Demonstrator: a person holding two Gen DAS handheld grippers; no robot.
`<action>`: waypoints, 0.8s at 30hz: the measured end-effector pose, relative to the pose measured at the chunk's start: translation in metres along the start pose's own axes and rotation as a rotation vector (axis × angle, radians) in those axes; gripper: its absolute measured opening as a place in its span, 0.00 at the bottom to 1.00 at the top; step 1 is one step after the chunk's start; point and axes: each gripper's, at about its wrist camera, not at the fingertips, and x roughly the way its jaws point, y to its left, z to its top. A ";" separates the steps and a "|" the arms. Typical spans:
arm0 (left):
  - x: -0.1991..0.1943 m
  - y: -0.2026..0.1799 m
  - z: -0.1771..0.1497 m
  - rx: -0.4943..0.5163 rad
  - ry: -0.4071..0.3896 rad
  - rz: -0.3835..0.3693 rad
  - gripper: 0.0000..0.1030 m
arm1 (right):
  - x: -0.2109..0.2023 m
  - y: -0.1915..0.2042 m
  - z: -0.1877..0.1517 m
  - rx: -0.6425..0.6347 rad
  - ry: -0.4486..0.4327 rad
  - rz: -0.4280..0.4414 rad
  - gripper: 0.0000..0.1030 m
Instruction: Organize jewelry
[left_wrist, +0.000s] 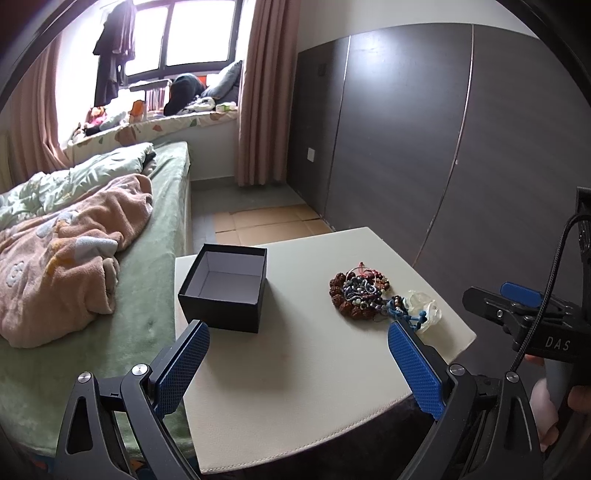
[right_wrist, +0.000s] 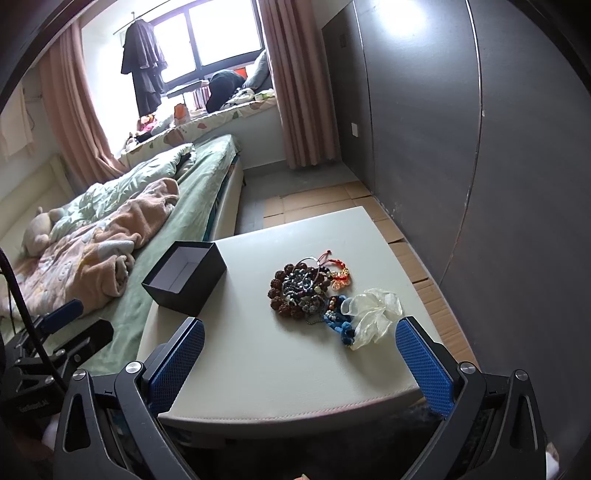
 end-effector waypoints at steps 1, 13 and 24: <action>0.000 0.000 0.000 0.002 0.001 -0.001 0.95 | 0.000 -0.001 0.000 0.003 0.001 -0.002 1.00; 0.008 -0.001 0.001 -0.009 0.025 -0.008 0.95 | 0.000 -0.007 0.000 0.042 -0.002 -0.021 1.00; 0.037 -0.003 0.010 -0.079 0.067 -0.032 0.95 | 0.022 -0.044 0.002 0.203 0.080 -0.038 0.99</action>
